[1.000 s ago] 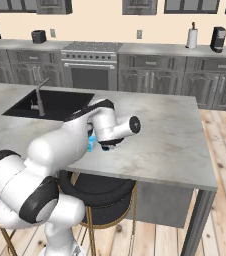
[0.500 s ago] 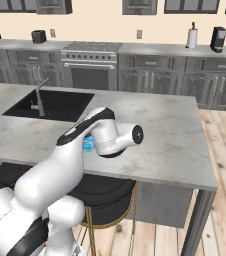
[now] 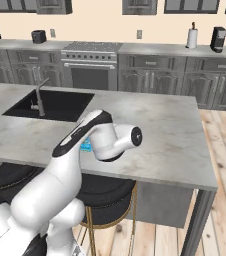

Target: Stack the yogurt containers by placing the smaller containers on top of the larger containers.

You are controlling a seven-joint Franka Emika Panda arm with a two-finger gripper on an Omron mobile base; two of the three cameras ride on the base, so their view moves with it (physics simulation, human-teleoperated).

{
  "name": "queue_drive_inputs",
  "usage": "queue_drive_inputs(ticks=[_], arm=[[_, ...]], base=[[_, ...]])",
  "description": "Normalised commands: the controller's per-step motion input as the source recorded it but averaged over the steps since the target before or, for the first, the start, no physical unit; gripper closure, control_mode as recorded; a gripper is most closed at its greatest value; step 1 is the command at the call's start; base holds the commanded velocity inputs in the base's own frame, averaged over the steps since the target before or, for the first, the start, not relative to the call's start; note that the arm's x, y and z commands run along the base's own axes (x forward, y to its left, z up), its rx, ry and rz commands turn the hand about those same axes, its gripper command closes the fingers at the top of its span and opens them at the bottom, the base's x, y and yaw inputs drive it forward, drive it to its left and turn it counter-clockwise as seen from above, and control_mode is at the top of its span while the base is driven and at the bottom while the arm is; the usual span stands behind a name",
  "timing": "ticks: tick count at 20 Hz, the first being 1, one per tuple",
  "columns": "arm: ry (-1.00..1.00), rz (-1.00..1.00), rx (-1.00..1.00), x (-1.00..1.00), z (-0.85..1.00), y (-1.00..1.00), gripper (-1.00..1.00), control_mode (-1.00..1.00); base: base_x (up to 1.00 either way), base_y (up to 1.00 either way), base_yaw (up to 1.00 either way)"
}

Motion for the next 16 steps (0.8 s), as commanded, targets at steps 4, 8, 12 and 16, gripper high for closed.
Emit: queue_drive_inputs(ticks=[4,8,12,16], arm=[[-0.07,0.15,-0.29,0.0,0.09,-0.03,-1.0,-1.0],[-0.11,0.13,-0.32,0.0,0.01,-0.14,-1.0,-1.0],[-0.32,0.11,-0.24,0.0,0.0,-0.18,-1.0,-1.0],[-0.34,0.14,-0.13,0.0,0.0,-0.1,-1.0,-1.0]], base=[[0.0,0.0,0.0],[0.0,0.0,0.0],[0.0,0.0,0.0],[0.0,0.0,0.0]])
